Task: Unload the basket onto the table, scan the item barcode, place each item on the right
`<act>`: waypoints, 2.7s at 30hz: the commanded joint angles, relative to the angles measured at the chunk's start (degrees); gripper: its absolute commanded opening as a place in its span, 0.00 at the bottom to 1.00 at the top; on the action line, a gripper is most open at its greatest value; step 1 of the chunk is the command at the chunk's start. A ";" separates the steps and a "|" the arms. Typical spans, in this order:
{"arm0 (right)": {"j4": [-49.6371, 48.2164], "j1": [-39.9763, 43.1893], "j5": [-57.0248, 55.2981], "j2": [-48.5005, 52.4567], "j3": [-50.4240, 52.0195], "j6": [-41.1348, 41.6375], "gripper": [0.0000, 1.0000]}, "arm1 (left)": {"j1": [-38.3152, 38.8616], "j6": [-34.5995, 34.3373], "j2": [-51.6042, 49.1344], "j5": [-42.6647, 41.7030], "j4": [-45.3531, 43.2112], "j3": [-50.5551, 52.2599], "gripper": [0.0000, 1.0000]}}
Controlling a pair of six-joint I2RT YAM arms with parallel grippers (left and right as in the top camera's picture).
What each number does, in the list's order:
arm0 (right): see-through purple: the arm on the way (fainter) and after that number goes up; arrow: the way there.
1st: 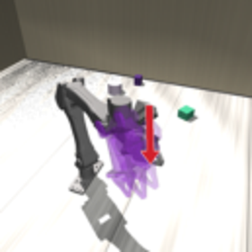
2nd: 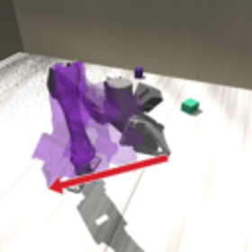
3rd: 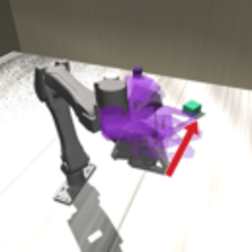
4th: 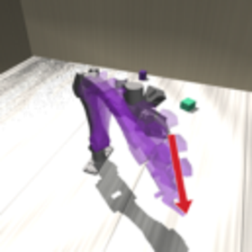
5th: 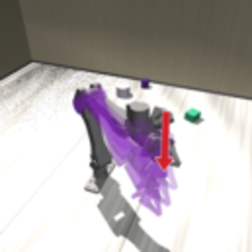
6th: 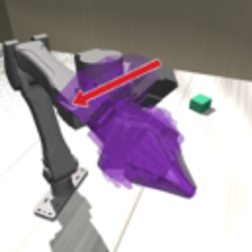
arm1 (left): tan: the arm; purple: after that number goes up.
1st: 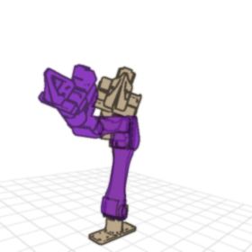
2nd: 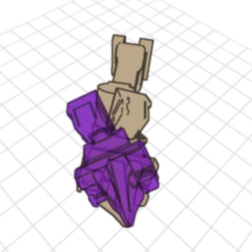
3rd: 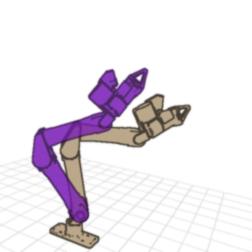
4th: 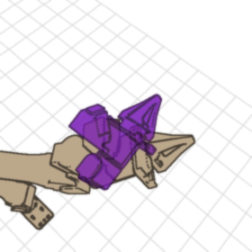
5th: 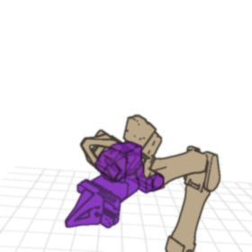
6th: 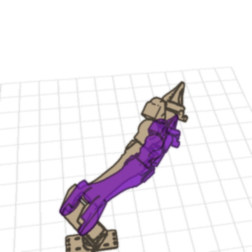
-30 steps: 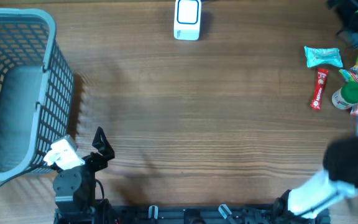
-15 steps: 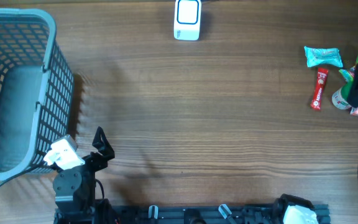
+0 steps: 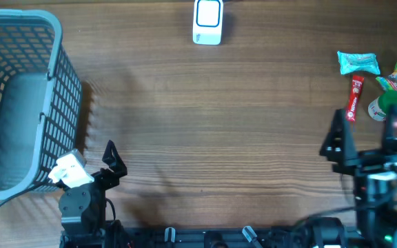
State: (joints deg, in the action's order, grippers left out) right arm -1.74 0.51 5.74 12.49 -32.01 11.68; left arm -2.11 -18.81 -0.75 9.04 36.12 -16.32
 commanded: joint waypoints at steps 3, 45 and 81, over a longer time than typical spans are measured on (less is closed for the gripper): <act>-12.94 -0.28 -2.86 -10.19 18.12 4.81 1.00 | -0.26 -0.31 0.44 -0.46 -0.20 0.15 1.00; 1.64 -0.98 -3.10 -12.28 31.71 -1.03 1.00 | -0.26 -0.17 0.44 -0.33 -0.13 0.15 1.00; 1.64 -0.98 -3.10 -12.28 31.71 -1.03 1.00 | 2.60 16.85 0.55 -10.93 -31.65 16.00 1.00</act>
State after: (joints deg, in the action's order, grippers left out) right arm 0.03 -0.25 1.50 0.62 -0.36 10.39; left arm 0.27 0.71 -0.69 -1.63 4.67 -1.02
